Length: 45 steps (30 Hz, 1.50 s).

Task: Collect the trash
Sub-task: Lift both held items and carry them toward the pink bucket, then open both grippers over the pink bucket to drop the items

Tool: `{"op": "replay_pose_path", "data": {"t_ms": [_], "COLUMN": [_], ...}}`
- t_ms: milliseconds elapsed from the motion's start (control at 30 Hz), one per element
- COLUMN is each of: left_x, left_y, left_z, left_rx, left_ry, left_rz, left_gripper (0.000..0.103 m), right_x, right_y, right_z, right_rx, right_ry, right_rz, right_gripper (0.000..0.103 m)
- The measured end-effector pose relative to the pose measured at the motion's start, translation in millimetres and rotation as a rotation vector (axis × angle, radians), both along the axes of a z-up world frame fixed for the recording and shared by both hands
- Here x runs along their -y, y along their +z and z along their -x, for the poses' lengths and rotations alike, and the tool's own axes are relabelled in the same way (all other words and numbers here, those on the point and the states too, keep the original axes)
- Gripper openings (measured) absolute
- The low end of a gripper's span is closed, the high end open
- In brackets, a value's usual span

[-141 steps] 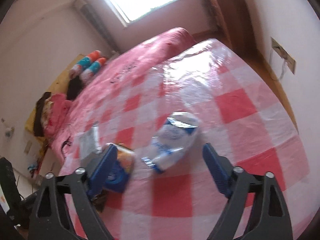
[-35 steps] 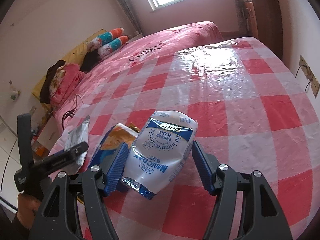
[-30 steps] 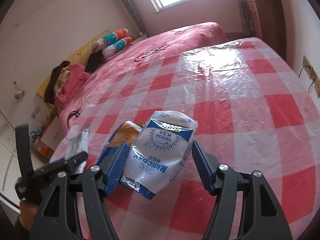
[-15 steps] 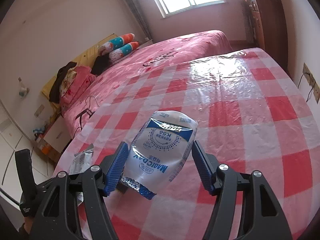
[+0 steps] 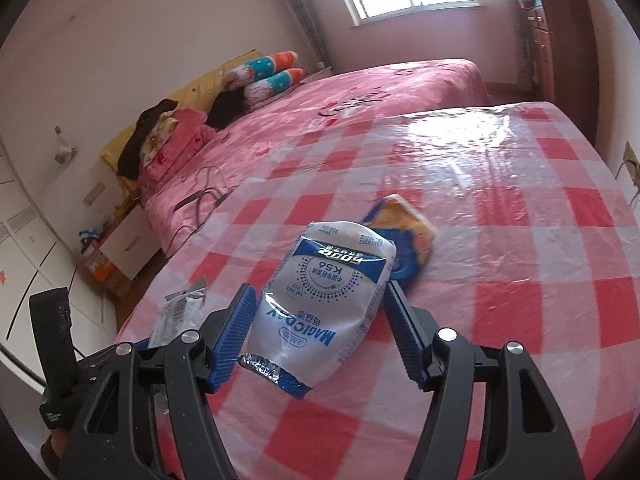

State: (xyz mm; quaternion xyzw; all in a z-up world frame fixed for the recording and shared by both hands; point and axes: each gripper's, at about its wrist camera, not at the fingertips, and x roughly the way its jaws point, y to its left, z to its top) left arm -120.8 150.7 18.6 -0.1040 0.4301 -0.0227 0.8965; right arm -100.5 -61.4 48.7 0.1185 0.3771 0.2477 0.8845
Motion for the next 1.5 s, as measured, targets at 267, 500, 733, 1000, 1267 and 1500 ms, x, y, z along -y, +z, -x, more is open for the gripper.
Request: {"op": "replay_pose_path", "data": {"t_ms": [267, 500, 733, 1000, 1267, 1500], "left_x": [-30, -61, -100, -154, -211, -252], "left_y": [8, 7, 8, 7, -10, -31], "left_z": [24, 40, 57, 80, 103, 113], "left_rx": [0.038, 0.044, 0.06, 0.065, 0.039, -0.003], "left_ry": [0.029, 0.086, 0.164, 0.29, 0.439, 0.546], "left_rz": [0.009, 0.011, 0.01, 0.019, 0.031, 0.08], "left_gripper": [0.078, 0.078, 0.078, 0.078, 0.078, 0.079], "right_x": [-52, -100, -140, -194, -264, -326], "right_y": [-6, -18, -22, -17, -9, -5], "right_z": [20, 35, 49, 57, 61, 59], "right_rx": [-0.027, -0.053, -0.058, -0.054, -0.037, -0.031], "right_ry": [0.119, 0.219, 0.308, 0.437, 0.586, 0.689], "right_rz": [-0.014, 0.016, 0.041, 0.057, 0.077, 0.081], "right_gripper": [0.066, 0.066, 0.066, 0.066, 0.066, 0.067]}}
